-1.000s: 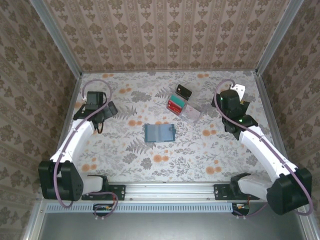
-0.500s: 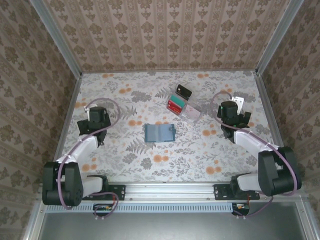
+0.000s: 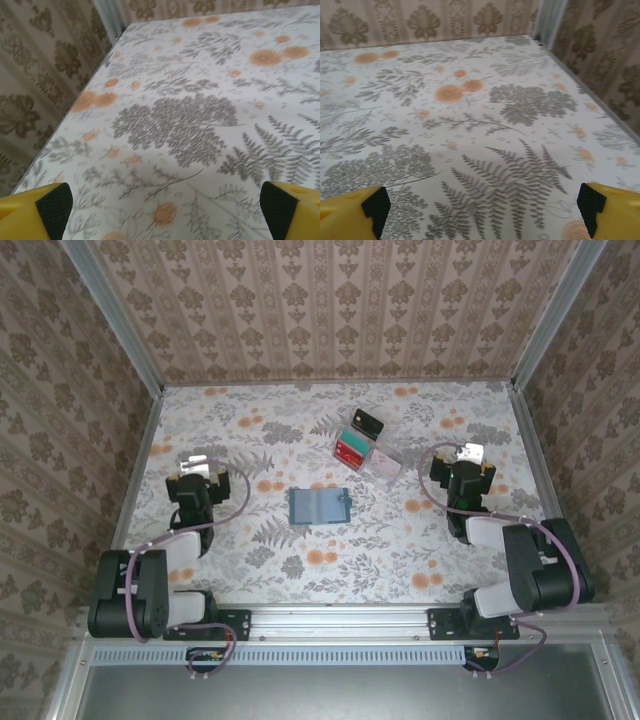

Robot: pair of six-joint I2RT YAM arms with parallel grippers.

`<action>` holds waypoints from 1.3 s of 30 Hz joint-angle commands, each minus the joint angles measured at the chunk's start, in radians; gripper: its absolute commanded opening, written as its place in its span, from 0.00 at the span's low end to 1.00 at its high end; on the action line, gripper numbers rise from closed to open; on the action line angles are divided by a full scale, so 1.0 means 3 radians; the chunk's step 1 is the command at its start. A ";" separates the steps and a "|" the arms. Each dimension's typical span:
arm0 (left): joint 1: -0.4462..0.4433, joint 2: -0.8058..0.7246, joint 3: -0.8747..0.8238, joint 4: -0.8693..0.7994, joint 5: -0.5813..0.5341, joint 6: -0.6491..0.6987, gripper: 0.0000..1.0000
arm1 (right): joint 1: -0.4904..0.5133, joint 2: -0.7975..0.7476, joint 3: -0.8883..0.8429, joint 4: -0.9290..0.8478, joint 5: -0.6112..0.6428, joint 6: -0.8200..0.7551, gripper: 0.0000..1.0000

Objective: Take the credit cards out of the card holder

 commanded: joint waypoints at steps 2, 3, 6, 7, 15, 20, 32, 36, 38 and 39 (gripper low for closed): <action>0.0026 0.0164 -0.0007 0.0564 0.0453 0.0138 1.00 | -0.0015 0.0093 -0.0026 0.0323 -0.0387 -0.0128 1.00; 0.0030 0.0230 -0.0015 0.0655 0.0522 0.0154 1.00 | -0.0018 0.0094 -0.0075 0.0410 -0.0431 -0.0142 1.00; 0.0006 0.0472 0.0035 0.0759 0.0568 0.0195 1.00 | -0.0034 0.0214 -0.0165 0.0688 -0.0508 -0.0160 1.00; -0.0015 0.0551 0.0036 0.0837 0.0555 0.0222 1.00 | -0.0031 0.0262 -0.0158 0.0718 -0.0515 -0.0164 1.00; -0.0027 0.0824 0.0173 0.0823 0.0291 0.0134 1.00 | -0.0075 0.0305 -0.0055 0.0550 -0.0390 -0.0065 1.00; 0.0079 0.0838 0.0248 0.0717 0.0259 -0.0009 1.00 | -0.0075 0.0305 -0.0054 0.0548 -0.0392 -0.0058 1.00; 0.0095 0.0832 0.0256 0.0675 0.0313 -0.0010 1.00 | -0.0077 0.0301 -0.0051 0.0543 -0.0399 -0.0061 1.00; 0.0098 0.0835 0.0272 0.0656 0.0339 -0.0008 1.00 | -0.0075 0.0302 -0.0050 0.0540 -0.0398 -0.0061 1.00; 0.0098 0.0829 0.0266 0.0655 0.0349 0.0005 1.00 | -0.0076 0.0306 -0.0052 0.0548 -0.0396 -0.0061 1.00; 0.0097 0.0834 0.0265 0.0661 0.0350 0.0005 1.00 | -0.0075 0.0305 -0.0056 0.0546 -0.0396 -0.0058 1.00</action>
